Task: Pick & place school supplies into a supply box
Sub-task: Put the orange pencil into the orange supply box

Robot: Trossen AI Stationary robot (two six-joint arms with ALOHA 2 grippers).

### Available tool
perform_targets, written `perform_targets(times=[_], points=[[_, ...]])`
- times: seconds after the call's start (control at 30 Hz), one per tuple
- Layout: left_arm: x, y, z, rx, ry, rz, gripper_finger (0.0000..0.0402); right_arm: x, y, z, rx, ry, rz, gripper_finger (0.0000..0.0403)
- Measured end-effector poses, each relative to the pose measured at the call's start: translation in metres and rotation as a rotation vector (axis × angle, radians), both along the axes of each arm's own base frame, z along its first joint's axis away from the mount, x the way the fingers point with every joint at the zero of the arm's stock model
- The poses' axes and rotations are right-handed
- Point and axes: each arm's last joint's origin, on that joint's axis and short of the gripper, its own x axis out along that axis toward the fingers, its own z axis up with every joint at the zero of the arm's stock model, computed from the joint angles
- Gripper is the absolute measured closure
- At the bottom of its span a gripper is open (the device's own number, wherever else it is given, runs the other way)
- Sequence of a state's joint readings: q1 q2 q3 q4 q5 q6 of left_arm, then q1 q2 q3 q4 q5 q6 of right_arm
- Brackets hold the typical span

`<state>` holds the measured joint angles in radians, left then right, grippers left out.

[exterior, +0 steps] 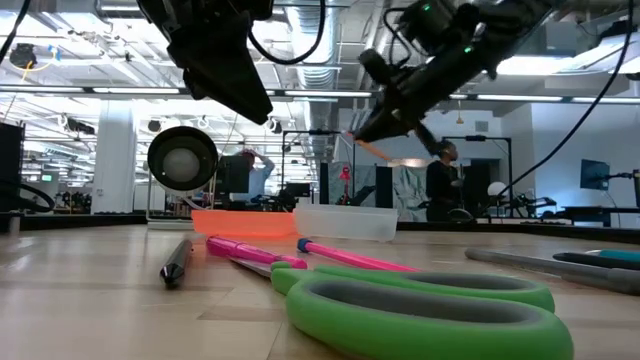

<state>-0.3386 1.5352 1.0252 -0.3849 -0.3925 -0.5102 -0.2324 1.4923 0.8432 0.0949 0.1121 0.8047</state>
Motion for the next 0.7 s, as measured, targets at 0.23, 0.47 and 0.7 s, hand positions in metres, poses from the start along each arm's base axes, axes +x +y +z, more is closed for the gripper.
perform_targets(times=[0.23, 0.47, 0.7], points=[[-0.004, -0.007, 0.0, 0.003, -0.01, 0.044, 0.0272, 0.02, -0.009, -0.019, 0.036, 0.005, 0.04, 0.0403], [-0.009, -0.013, -0.002, 0.013, -0.005, 0.085, 0.0272, 0.033, -0.012, -0.034, 0.038, 0.046, 0.061, 0.0403], [-0.013, -0.017, -0.003, 0.008, -0.001, 0.118, 0.0272, 0.035, -0.018, -0.038, 0.035, 0.062, 0.049, 0.0403]])
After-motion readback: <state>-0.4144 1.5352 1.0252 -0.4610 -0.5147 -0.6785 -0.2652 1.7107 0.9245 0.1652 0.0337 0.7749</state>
